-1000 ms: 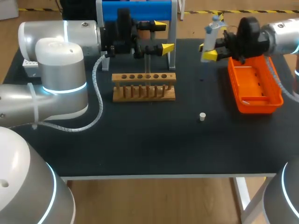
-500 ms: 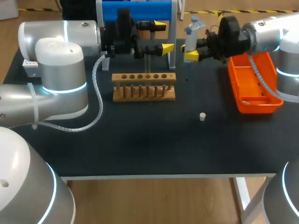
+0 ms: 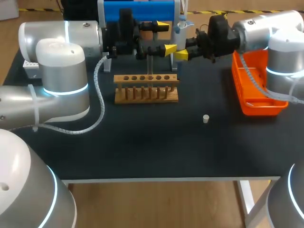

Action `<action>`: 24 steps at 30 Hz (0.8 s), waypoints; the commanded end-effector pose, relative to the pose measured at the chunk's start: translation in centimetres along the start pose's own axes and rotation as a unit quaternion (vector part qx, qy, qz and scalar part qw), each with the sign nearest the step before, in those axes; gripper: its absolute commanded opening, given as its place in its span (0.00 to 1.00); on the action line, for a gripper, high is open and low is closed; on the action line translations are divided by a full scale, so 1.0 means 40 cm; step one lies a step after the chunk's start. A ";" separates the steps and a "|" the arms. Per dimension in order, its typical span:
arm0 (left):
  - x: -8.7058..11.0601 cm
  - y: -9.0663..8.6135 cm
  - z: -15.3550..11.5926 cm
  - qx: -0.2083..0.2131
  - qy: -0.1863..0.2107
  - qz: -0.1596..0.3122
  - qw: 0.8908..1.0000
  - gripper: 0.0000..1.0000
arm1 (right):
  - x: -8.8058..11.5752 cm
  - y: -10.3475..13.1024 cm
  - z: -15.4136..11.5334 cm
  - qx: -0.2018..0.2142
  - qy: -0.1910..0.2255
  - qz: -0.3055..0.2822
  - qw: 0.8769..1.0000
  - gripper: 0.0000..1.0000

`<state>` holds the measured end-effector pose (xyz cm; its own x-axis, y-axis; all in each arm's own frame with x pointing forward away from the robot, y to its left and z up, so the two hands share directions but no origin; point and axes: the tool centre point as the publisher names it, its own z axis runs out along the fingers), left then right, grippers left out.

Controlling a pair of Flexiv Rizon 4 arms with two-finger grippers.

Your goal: Invert the test tube, pick up the pipette, mount the tip to pipette, aspirate from beaker and dispense into the tube, eject the tip, return the pipette, and cap with the stopper.

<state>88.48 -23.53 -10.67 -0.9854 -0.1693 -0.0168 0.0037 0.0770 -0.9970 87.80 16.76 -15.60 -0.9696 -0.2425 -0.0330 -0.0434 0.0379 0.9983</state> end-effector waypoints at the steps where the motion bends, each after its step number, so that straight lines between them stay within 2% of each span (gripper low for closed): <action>1: 0.000 0.001 0.000 0.001 -0.001 0.000 1.000 1.00 | -0.013 -0.003 0.017 -0.002 0.002 0.001 1.000 0.00; 22: 0.000 0.001 0.000 0.001 -0.001 0.000 1.000 1.00 | -0.035 -0.005 0.064 -0.008 0.000 0.009 1.000 0.00; 23: 0.000 0.001 0.000 0.001 -0.001 0.000 1.000 0.97 | -0.036 -0.005 0.065 -0.007 -0.001 0.009 1.000 0.00; 24: 0.000 0.001 0.000 0.001 -0.001 0.000 1.000 0.88 | -0.036 -0.005 0.065 -0.007 -0.002 0.009 1.000 0.00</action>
<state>88.48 -23.53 -10.67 -0.9854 -0.1693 -0.0167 0.0037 0.0770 -0.9970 88.55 19.49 -15.85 -0.9708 -0.2394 -0.0144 -0.0220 0.0293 0.9993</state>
